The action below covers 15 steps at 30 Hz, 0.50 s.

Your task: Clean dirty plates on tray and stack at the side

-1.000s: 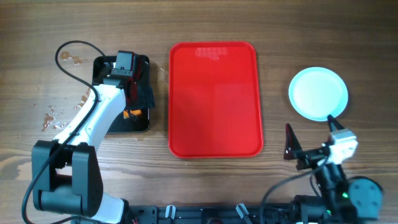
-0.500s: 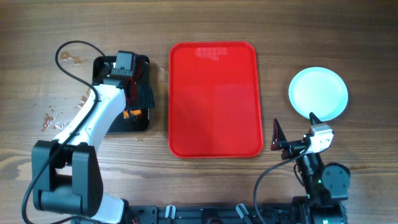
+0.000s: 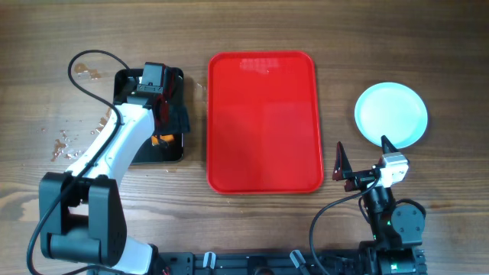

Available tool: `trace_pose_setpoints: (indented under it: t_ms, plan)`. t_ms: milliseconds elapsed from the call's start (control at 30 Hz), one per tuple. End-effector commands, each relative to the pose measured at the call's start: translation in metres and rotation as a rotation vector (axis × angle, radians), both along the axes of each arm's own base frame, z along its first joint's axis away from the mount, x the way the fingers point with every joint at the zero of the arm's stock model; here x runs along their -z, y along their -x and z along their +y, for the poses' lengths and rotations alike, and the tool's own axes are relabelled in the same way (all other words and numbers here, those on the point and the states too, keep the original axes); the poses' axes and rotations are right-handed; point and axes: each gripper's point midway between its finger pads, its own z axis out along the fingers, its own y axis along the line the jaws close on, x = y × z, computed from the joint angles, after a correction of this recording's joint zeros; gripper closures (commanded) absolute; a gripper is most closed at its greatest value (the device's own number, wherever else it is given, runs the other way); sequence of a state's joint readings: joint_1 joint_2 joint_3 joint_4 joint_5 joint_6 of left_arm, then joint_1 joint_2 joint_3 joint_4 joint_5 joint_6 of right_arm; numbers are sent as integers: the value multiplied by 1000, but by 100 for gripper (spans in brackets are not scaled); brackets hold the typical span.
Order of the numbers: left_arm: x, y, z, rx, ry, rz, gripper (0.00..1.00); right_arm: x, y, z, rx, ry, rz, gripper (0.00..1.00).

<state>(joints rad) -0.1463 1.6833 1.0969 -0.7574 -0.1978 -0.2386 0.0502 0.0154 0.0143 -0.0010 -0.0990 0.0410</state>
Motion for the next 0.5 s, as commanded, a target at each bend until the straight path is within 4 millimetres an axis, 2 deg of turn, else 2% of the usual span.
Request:
trace_pose_setpoints:
  t_ms: [0,100,167,400,467]
  plan:
    - [1,0,4,-20,-9,-2,0,0,0,-2,13,-13,-6,0]
    - [-3,0,4,-21,-8,-14,0,0,0,-2,13,-13,-6,0]
    - [-14,2,-4,3,-2,-46,0,0,0,-2,13,-13,-6,0]
    - [-81,28,-48,163,37,-263,0,0,0,-2,13,-13,-6,0]
    - [-105,36,-42,162,2,-358,0,0,0,-2,13,-13,-6,0]
